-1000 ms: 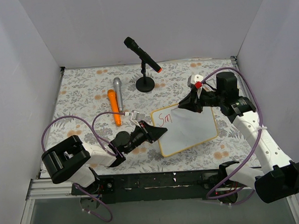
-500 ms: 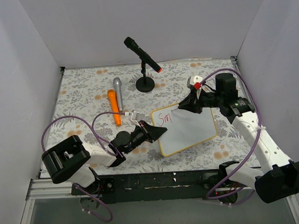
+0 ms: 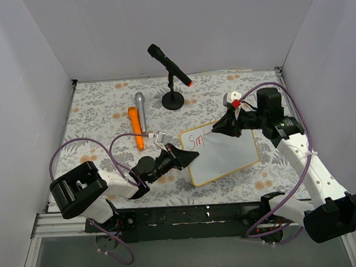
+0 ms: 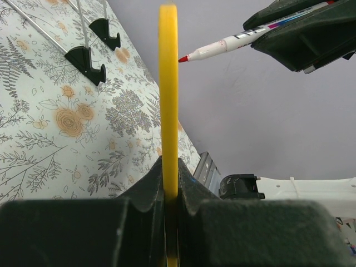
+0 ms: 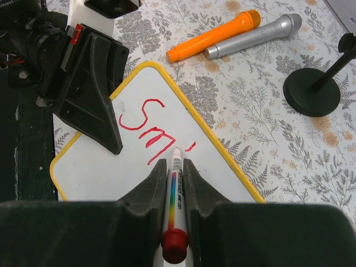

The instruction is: Write a sentence on the whiteboard

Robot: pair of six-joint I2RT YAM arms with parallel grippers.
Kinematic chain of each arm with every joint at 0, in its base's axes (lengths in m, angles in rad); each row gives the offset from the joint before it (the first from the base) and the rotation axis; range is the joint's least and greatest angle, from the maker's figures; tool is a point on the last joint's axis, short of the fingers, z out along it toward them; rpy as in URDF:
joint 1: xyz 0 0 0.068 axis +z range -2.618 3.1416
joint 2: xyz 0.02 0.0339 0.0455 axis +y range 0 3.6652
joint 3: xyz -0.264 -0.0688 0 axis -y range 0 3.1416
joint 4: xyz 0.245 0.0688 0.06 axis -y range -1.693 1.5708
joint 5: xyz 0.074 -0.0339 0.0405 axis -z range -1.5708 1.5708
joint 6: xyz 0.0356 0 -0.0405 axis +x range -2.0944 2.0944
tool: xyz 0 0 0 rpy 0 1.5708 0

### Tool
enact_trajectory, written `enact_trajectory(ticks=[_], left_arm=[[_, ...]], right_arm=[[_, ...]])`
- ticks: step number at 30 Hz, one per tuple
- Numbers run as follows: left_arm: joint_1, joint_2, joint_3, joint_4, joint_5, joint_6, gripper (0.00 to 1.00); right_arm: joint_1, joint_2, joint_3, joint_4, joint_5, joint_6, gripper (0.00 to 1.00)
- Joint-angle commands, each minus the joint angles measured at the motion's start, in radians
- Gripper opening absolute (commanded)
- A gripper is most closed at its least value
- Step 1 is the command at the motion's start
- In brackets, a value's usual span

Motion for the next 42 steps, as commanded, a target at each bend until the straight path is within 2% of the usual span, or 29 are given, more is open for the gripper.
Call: enact_trajectory(ticks=[1,31,42], left_arm=[[-0.004,-0.038,0.039,0.468,-0.007,-0.017,0.0],[-0.004,-0.033,0.028,0.488,-0.003,-0.021,0.0],[-0.004,-0.032,0.03,0.489,-0.004,-0.021,0.0]], right_arm=[[0.007,-0.003,0.011,0.019,-0.018,0.005,0.01],[0.007,-0.002,-0.003,0.037,0.089,0.014,0.01],[-0.002,0.006,-0.002,-0.024,0.043,-0.024,0.01]])
